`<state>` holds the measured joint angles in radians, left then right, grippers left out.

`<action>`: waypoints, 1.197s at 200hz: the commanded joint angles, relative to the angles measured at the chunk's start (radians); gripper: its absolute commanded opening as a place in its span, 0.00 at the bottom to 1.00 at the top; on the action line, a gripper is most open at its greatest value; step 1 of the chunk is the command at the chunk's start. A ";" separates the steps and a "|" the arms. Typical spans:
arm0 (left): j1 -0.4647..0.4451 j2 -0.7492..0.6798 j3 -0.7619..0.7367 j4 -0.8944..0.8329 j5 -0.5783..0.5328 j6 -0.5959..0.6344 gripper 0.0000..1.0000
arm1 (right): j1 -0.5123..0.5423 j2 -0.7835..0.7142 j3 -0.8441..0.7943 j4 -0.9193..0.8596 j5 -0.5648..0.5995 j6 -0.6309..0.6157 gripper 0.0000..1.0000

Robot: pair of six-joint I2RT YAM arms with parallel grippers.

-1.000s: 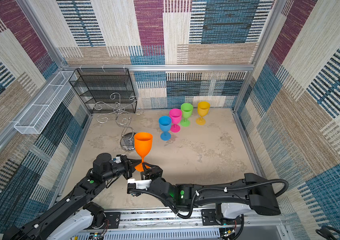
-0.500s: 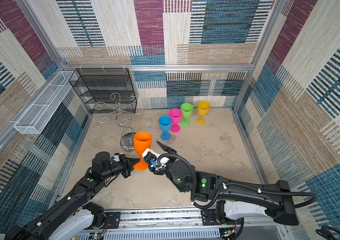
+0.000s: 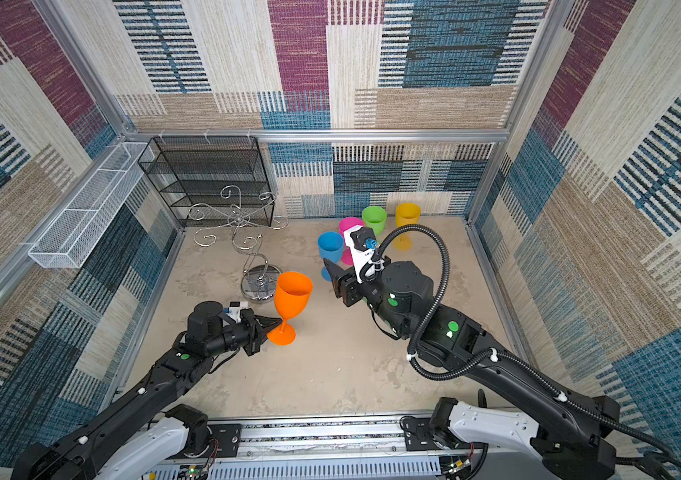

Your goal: Take the wine glass off the wine glass rack

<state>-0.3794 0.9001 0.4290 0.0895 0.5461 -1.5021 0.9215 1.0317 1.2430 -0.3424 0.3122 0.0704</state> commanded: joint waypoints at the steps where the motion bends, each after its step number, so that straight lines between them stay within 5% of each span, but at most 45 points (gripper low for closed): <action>1: 0.004 -0.010 0.023 -0.028 -0.024 0.106 0.00 | -0.046 0.020 0.033 -0.093 -0.132 0.119 0.65; 52: 0.006 -0.031 0.067 -0.124 -0.053 0.218 0.00 | -0.152 0.058 0.072 -0.114 -0.359 0.182 0.65; 143: 0.007 -0.010 0.106 -0.155 -0.062 0.292 0.00 | -0.163 0.207 0.148 -0.181 -0.649 0.190 0.56; 239: 0.008 0.014 0.120 -0.155 -0.060 0.307 0.00 | -0.104 0.308 0.180 -0.227 -0.643 0.142 0.52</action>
<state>-0.3733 0.9108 0.5373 -0.0795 0.4927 -1.2224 0.7986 1.3201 1.4021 -0.5564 -0.3405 0.2363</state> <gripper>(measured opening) 0.082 0.517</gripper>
